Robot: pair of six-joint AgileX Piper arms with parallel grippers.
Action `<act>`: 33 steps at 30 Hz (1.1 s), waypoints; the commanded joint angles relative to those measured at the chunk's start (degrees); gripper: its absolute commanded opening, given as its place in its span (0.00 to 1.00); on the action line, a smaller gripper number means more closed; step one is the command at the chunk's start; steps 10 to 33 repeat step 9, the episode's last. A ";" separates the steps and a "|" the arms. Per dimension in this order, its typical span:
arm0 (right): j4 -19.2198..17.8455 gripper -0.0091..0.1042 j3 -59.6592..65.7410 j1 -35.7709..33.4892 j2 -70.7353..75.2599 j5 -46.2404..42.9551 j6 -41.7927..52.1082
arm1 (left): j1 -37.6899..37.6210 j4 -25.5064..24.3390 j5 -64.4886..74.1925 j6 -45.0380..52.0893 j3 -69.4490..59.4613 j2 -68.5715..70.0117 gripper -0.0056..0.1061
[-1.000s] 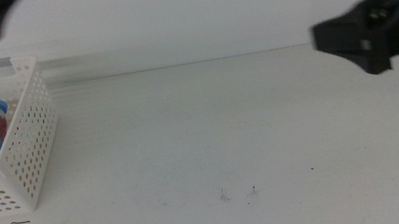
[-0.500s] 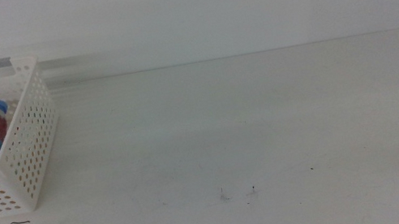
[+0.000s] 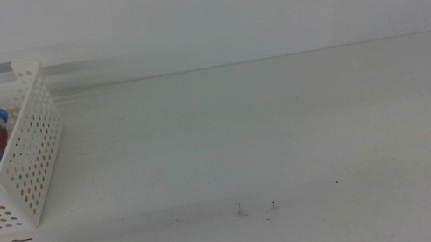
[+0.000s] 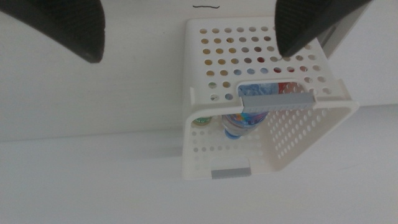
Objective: Use arms to grab the bottles and put them into the dustbin to the left of the table.
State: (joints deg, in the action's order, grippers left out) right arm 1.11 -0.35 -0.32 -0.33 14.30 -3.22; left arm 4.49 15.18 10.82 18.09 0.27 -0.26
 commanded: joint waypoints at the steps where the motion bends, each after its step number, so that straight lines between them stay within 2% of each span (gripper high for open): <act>1: -1.11 0.90 0.35 0.42 0.33 -1.13 0.24 | 0.06 -0.12 -0.14 -0.42 -0.27 0.26 0.89; 33: -1.11 0.90 0.35 0.42 0.33 -0.72 0.24 | 0.06 -0.37 -1.20 -0.42 -0.27 0.26 0.89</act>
